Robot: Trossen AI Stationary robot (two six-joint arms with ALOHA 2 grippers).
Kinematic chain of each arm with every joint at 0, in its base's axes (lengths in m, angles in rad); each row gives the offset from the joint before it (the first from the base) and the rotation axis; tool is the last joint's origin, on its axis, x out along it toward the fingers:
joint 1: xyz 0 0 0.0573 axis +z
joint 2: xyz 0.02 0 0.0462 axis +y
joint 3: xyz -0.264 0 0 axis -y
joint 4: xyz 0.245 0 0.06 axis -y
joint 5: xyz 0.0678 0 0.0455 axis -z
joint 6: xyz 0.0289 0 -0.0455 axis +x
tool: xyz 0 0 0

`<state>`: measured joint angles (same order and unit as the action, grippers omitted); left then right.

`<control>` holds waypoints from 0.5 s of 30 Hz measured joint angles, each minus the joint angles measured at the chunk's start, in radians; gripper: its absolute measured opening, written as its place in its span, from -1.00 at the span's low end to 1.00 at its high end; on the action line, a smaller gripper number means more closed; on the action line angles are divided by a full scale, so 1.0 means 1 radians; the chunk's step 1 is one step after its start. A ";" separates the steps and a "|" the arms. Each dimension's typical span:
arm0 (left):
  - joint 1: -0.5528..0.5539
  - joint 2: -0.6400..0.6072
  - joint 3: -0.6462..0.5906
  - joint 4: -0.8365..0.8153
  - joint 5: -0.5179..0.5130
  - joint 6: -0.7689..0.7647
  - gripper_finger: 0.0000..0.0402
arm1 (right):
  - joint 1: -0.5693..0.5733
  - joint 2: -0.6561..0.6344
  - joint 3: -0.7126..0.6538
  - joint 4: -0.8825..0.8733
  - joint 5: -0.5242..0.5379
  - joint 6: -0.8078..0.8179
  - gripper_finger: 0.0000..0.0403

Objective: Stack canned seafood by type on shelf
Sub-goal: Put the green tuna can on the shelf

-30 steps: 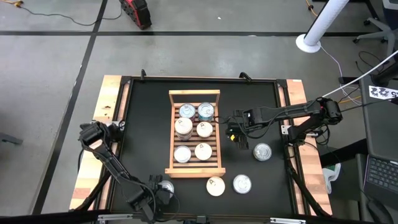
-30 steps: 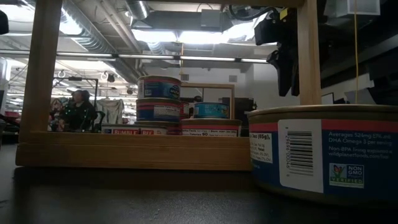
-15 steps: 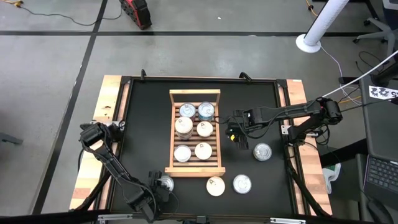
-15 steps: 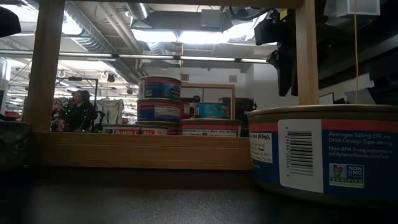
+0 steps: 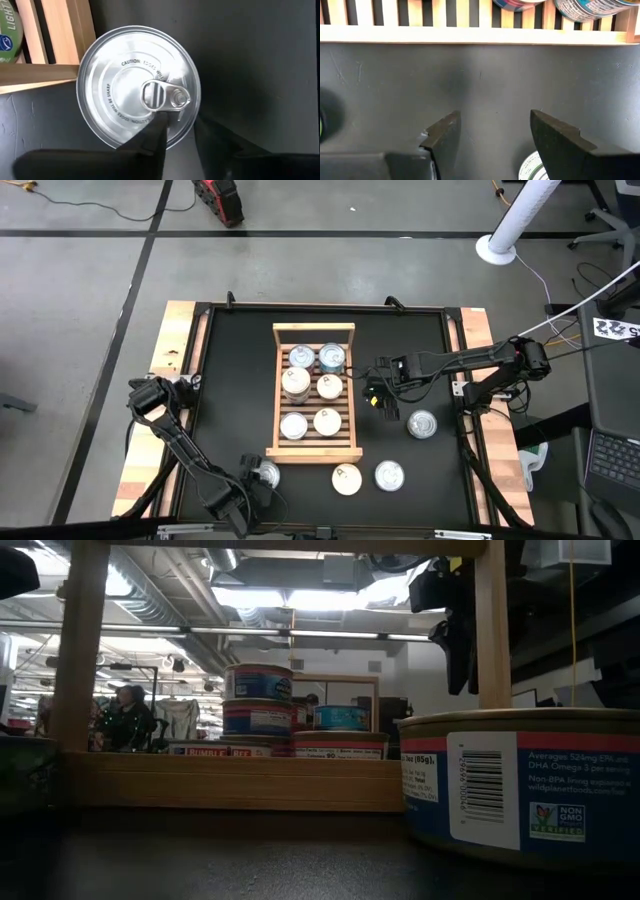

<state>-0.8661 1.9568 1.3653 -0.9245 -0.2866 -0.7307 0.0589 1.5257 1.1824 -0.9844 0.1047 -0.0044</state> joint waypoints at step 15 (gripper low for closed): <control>0.001 -0.002 -0.001 -0.003 -0.015 -0.013 -0.99 | 0.000 0.000 0.000 0.000 0.000 0.000 0.17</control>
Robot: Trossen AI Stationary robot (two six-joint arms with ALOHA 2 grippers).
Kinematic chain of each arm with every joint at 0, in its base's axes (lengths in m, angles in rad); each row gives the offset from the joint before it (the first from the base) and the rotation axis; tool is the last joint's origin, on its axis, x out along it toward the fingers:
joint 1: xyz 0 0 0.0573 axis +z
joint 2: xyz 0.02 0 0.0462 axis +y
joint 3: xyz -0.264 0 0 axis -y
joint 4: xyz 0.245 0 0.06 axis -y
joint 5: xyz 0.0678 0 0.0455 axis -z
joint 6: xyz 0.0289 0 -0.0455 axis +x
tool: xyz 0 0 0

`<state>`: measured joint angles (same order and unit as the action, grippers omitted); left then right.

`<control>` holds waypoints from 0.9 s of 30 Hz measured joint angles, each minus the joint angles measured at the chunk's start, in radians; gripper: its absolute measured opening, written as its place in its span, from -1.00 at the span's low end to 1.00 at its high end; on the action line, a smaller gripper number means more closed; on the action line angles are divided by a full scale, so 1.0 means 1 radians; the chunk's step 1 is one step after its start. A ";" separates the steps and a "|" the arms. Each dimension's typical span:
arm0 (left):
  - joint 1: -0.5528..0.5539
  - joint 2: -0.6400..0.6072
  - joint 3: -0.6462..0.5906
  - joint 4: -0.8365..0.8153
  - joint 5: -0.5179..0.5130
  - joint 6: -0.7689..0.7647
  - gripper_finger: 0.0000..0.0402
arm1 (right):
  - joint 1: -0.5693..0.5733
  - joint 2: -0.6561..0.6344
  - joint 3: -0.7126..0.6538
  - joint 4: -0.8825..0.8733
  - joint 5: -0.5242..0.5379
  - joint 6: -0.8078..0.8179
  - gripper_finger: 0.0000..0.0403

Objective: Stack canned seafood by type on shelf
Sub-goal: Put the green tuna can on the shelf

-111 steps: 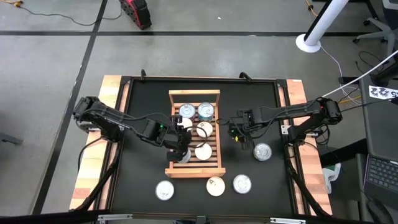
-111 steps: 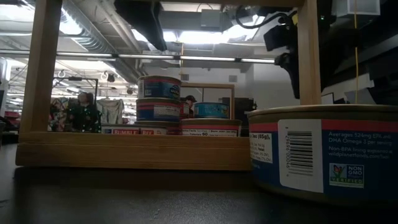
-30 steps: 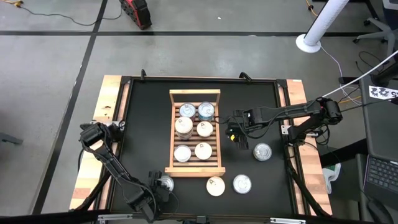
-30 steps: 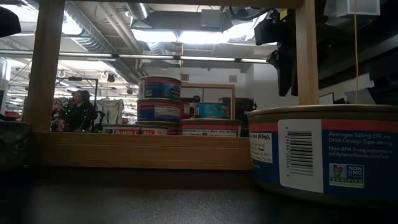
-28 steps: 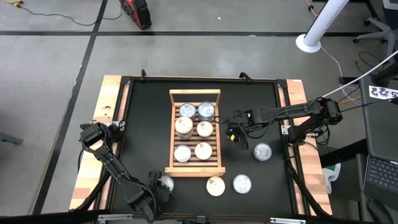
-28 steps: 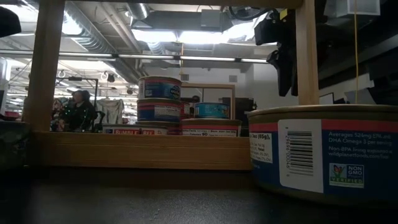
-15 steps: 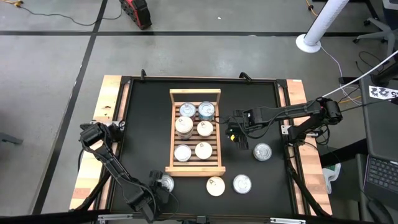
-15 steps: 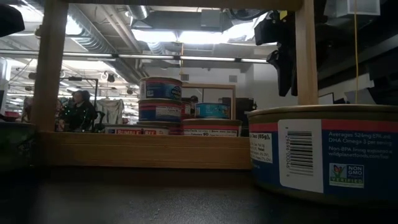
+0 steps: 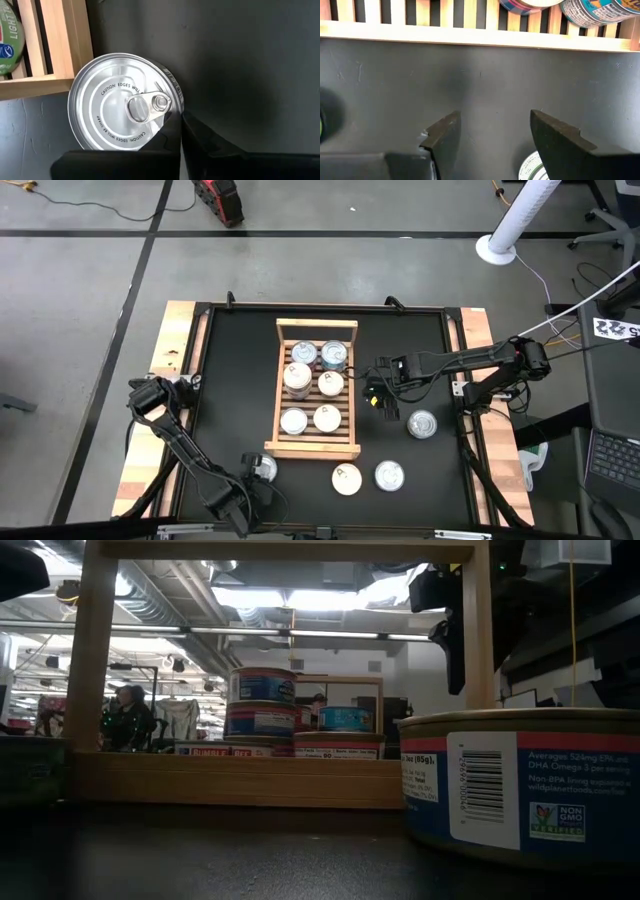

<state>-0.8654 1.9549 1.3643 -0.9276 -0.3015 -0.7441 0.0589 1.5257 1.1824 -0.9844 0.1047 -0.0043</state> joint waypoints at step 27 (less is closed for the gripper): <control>0.000 -0.024 0.140 -0.063 0.034 -0.148 -1.00 | 0.000 0.000 0.000 0.001 0.000 0.000 0.17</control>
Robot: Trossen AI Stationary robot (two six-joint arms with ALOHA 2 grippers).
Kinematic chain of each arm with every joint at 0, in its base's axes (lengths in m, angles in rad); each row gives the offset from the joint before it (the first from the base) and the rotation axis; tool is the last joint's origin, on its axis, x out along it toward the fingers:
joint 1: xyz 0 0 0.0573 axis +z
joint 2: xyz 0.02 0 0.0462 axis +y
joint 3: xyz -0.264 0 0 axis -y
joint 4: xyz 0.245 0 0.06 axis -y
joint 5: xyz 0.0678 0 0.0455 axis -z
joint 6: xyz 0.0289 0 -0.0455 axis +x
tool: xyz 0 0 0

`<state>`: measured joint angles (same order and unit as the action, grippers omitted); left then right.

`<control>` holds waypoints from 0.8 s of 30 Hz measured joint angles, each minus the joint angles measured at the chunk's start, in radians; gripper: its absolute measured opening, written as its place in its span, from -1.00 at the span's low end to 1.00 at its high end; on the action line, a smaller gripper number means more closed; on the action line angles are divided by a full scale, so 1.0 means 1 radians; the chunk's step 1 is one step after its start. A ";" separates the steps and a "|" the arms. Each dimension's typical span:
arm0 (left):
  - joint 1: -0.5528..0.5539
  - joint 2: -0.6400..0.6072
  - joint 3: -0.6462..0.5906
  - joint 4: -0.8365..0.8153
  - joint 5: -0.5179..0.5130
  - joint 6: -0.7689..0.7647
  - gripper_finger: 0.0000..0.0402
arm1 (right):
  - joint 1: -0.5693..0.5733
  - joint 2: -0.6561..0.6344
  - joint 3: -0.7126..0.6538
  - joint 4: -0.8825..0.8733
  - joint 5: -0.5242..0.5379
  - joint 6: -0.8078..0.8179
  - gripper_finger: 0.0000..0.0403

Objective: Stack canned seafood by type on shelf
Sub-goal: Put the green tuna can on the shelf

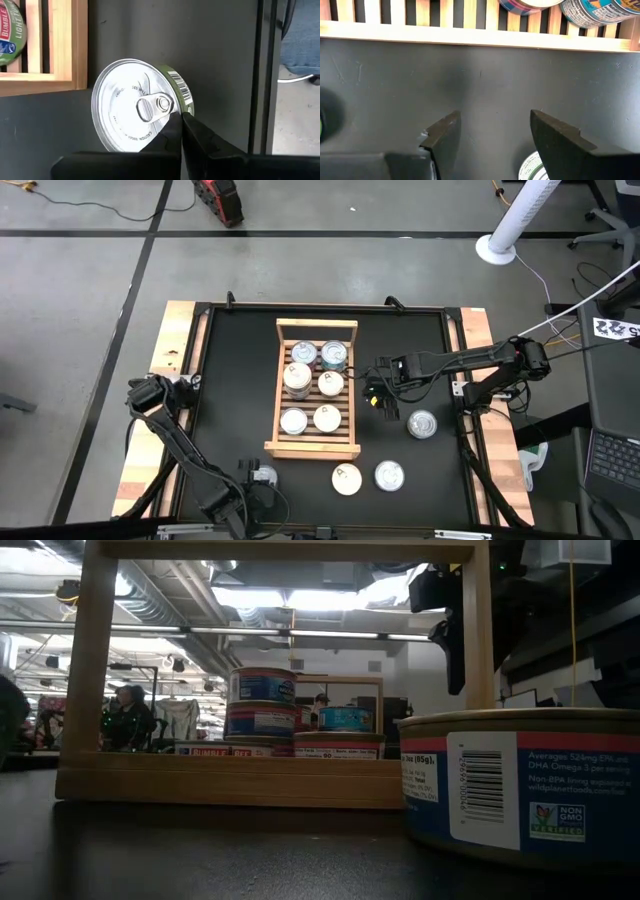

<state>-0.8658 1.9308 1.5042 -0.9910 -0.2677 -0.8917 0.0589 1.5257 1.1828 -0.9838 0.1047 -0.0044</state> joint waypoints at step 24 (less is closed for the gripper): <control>0.077 0.000 0.088 0.008 -0.049 0.097 -1.00 | 0.000 0.000 0.000 0.025 0.000 0.000 0.17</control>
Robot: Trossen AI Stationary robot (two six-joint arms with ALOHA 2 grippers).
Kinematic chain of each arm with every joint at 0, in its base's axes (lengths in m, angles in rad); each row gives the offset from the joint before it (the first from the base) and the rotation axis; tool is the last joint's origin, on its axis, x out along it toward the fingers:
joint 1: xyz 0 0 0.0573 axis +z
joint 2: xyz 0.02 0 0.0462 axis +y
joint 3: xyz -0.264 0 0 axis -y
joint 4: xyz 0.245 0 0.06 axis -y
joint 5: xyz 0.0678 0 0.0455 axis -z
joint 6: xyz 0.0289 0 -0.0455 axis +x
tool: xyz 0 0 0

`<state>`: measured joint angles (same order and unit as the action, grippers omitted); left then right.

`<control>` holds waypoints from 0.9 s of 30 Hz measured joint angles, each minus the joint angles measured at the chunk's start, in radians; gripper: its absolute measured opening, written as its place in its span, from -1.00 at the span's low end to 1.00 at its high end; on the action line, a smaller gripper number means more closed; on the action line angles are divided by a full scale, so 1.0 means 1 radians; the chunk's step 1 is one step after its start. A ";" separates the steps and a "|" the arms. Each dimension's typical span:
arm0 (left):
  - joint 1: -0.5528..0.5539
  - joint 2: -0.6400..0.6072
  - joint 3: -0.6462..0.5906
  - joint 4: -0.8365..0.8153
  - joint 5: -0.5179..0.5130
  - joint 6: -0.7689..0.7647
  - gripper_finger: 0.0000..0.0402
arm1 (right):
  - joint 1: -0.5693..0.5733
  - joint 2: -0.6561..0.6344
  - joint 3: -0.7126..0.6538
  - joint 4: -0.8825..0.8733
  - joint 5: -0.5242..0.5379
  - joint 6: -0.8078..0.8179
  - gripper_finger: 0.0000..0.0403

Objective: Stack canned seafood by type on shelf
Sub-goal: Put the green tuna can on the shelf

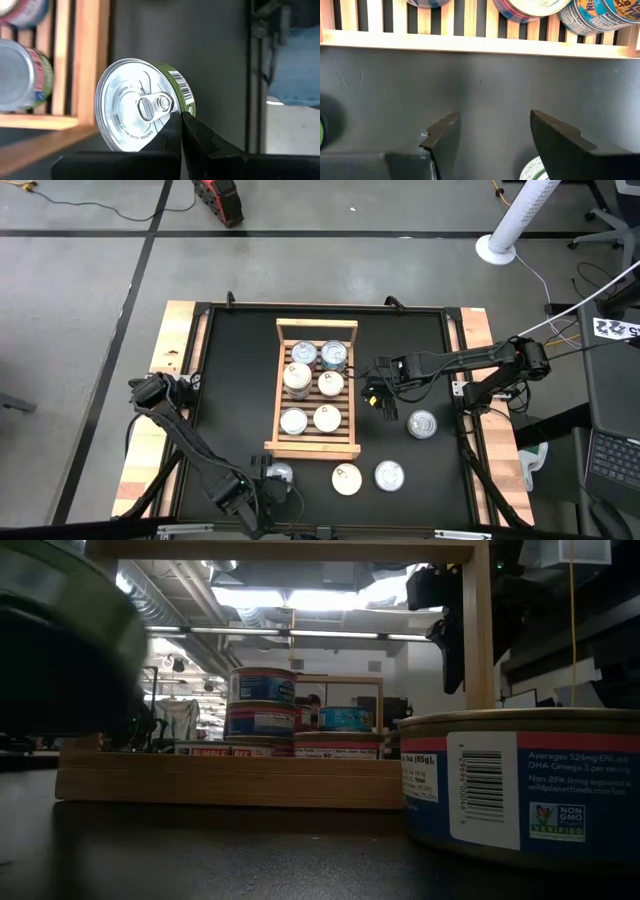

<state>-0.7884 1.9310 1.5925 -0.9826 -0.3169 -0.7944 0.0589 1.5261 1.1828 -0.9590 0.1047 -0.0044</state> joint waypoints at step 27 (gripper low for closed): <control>0.184 0.001 0.000 0.006 -0.050 0.244 -1.00 | 0.000 0.000 0.000 0.001 0.000 0.000 0.17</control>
<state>-0.6047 1.9316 1.5925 -0.9764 -0.3672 -0.5499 0.0592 1.5260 1.1828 -0.9585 0.1046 -0.0045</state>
